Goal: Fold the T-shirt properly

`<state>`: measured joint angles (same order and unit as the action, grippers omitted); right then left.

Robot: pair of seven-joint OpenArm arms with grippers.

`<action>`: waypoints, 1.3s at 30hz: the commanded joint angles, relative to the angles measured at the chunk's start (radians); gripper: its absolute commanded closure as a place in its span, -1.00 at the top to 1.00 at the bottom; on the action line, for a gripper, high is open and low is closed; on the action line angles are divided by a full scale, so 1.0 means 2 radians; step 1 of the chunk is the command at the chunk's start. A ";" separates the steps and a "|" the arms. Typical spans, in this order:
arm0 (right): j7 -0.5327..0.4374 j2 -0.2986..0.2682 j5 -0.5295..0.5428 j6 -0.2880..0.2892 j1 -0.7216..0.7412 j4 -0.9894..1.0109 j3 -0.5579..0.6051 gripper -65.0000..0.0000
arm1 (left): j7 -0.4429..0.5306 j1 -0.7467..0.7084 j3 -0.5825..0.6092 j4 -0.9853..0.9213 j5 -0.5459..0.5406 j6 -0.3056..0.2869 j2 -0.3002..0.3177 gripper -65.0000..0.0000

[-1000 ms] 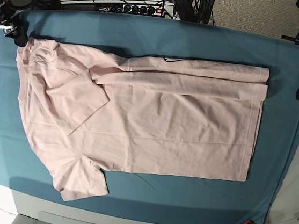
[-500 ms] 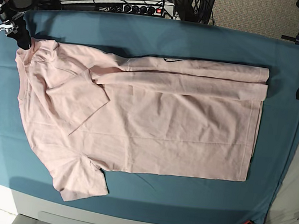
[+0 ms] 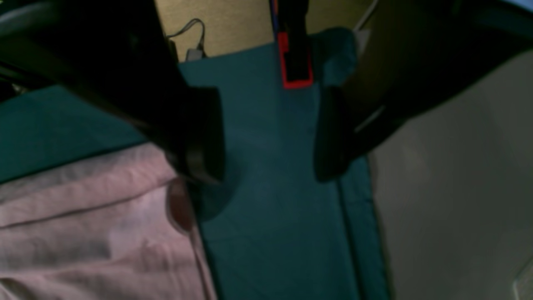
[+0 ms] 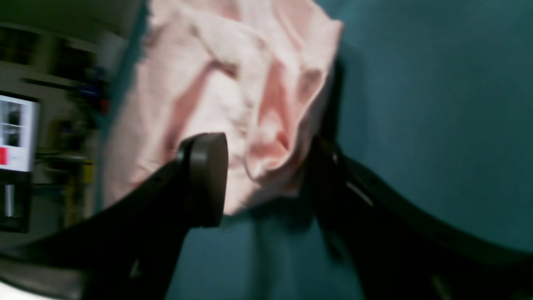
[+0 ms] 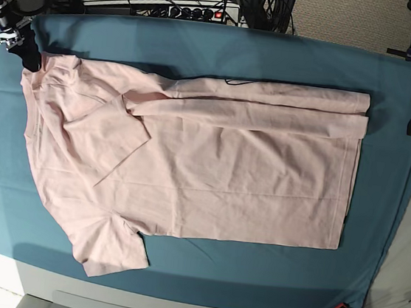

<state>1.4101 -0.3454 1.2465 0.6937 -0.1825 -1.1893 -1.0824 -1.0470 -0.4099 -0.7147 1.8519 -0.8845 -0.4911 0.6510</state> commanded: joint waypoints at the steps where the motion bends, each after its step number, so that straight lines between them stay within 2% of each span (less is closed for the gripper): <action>1: -0.007 -0.012 0.003 0.002 0.001 -0.006 0.003 0.00 | 0.008 0.001 -0.005 0.007 -0.008 -0.002 0.011 0.06; 3: -0.014 -0.012 -0.009 0.002 0.001 -0.006 0.022 -0.02 | 0.007 0.001 -0.005 0.007 -0.018 -0.002 0.011 0.06; 4: -0.018 -0.011 -0.013 0.002 0.001 -0.006 0.033 -0.09 | 0.007 0.001 -0.005 0.007 -0.022 -0.002 0.011 0.06; 6: -0.019 -0.011 -0.017 0.002 0.002 -0.006 0.056 -0.47 | 0.006 0.001 -0.005 0.007 -0.022 -0.001 0.011 0.06; 8: -0.019 -0.011 -0.018 0.002 0.002 -0.006 0.076 -0.90 | 0.003 -0.001 -0.005 0.007 -0.024 0.014 0.011 0.06; 9: -0.019 -0.011 -0.018 0.002 0.002 -0.006 0.083 -1.00 | 0.003 -0.004 -0.005 0.006 -0.027 0.016 0.011 0.06; 12: -0.018 -0.011 -0.021 0.002 0.008 -0.006 0.093 -1.00 | -0.010 -0.009 -0.005 0.000 -0.040 0.024 0.002 0.06; 18: -0.015 -0.011 -0.022 0.002 0.027 -0.007 0.093 -1.00 | -0.025 -0.013 -0.004 -0.056 -0.099 0.023 -0.027 0.06; 23: -0.014 -0.011 -0.021 0.002 0.032 -0.006 0.093 -1.00 | -0.036 -0.013 -0.004 -0.091 -0.130 0.022 -0.032 0.06; 33: -0.014 -0.012 -0.021 0.002 0.032 -0.006 0.093 -1.00 | -0.035 -0.011 0.005 -0.095 -0.134 0.019 -0.036 0.06; 39: -0.014 -0.011 -0.021 0.002 0.032 -0.006 0.093 -1.00 | -0.028 0.010 0.074 -0.095 -0.104 0.025 -0.036 0.06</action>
<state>1.3911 -0.3458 1.1774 0.6968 -0.1272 -1.1904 -0.8936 -1.1210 -0.3965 -0.5549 1.6485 -1.0752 -0.4412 0.5568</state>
